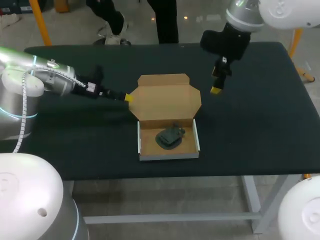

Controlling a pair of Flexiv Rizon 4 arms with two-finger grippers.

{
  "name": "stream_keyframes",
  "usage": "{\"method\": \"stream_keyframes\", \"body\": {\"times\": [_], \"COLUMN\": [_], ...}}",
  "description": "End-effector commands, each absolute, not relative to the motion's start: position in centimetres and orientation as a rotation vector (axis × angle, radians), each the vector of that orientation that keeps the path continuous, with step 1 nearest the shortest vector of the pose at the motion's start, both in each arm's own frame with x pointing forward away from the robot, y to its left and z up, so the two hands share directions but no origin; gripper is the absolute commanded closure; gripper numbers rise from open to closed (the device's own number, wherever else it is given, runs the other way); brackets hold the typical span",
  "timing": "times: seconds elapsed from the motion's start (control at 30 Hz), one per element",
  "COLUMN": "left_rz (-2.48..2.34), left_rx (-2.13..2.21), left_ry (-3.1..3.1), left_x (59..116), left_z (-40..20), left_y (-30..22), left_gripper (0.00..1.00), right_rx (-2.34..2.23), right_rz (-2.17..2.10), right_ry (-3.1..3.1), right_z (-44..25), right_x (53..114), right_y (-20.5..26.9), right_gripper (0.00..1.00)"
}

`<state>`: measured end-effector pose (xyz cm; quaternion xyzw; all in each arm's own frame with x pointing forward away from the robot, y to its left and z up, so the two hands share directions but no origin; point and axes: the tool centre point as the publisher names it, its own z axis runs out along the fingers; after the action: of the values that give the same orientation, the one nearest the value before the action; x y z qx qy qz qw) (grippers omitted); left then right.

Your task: Assemble the packaging by folding the flat box into shape, placing the metal phone stand inside, and closing the box properly

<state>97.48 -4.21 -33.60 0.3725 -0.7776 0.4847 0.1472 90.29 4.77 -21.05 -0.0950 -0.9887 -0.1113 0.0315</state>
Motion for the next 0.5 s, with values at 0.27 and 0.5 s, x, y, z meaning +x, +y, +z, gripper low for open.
{"method": "stream_keyframes", "body": {"times": [0.27,0.5], "left_rz": [1.379,1.365], "left_rx": [0.959,0.924], "left_ry": [-2.139,-2.123], "left_x": [98.6,98.4], "left_z": [-34.4,-34.4], "left_y": [-6.0,-7.2], "left_gripper": [0.0,0.18], "right_rx": [-0.281,-0.279], "right_rz": [-0.311,-0.31], "right_ry": [-3.056,-3.059], "right_z": [-21.3,-21.4], "right_x": [91.2,91.5], "right_y": [5.3,5.4], "right_gripper": [0.0,0.0]}}
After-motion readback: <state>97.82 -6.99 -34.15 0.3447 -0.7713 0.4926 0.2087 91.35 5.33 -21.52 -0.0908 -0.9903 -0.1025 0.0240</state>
